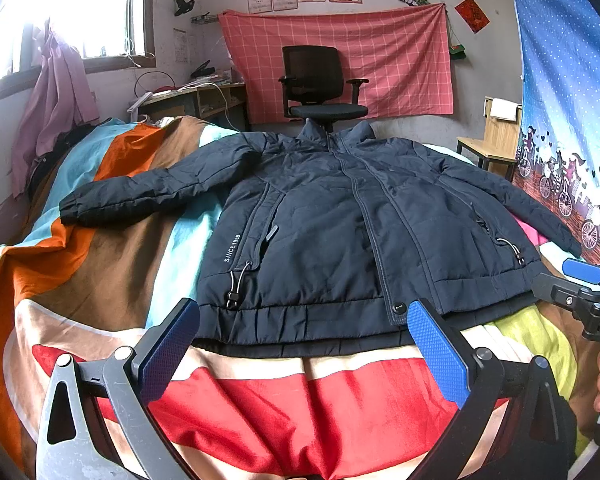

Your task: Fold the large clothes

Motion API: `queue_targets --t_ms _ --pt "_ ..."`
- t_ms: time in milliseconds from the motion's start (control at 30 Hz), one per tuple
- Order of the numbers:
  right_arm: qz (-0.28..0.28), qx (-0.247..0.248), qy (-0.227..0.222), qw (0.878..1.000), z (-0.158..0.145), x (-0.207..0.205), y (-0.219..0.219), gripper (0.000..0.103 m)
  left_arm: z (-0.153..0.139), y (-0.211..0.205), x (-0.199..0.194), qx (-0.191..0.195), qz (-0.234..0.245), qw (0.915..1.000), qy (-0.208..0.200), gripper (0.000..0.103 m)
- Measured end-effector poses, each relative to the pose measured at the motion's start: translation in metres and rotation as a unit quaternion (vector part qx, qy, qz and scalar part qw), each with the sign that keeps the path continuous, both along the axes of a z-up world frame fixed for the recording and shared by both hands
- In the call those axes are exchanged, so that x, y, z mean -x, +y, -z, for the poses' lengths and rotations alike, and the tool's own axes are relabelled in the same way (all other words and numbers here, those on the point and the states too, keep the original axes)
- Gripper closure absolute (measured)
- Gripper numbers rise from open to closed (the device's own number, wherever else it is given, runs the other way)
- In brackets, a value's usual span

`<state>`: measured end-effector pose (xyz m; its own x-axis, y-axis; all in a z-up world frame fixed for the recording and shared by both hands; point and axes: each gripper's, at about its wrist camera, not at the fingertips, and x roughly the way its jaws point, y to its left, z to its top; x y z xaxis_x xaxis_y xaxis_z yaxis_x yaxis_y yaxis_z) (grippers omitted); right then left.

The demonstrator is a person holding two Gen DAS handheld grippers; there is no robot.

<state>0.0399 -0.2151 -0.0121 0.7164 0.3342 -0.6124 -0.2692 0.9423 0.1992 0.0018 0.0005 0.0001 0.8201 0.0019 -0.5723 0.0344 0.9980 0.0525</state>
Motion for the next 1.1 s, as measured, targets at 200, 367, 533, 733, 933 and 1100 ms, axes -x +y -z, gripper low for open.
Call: queue_targets --t_ms 200,367,533,733,933,1100 --pt "0.000 -0.001 0.000 1.000 -0.0001 0.0001 -0.0001 0.000 -0.0001 -0.0005 0.0022 0.000 0.001 1.0000 -0.002 0.001" --pt "0.001 -0.001 0.000 1.000 -0.0001 0.0001 -0.0001 0.000 -0.0003 -0.0003 0.0006 -0.001 0.001 1.0000 -0.001 0.001" --pt "0.000 -0.001 0.000 1.000 0.0000 0.0002 -0.0003 0.000 0.0000 -0.0005 0.0021 0.000 0.001 1.0000 -0.002 0.001" --pt "0.000 -0.001 0.000 1.000 0.0001 0.0004 -0.0004 0.000 0.0000 -0.0005 0.0023 0.000 0.001 1.0000 -0.002 0.001" --pt "0.000 -0.002 0.000 1.000 0.0001 0.0004 -0.0005 0.000 0.0000 -0.0005 0.0023 0.000 0.001 1.0000 -0.003 0.001" --pt "0.000 -0.002 0.000 1.000 0.0001 0.0003 -0.0006 0.000 0.0000 -0.0005 0.0023 0.000 0.001 1.0000 -0.003 0.001"
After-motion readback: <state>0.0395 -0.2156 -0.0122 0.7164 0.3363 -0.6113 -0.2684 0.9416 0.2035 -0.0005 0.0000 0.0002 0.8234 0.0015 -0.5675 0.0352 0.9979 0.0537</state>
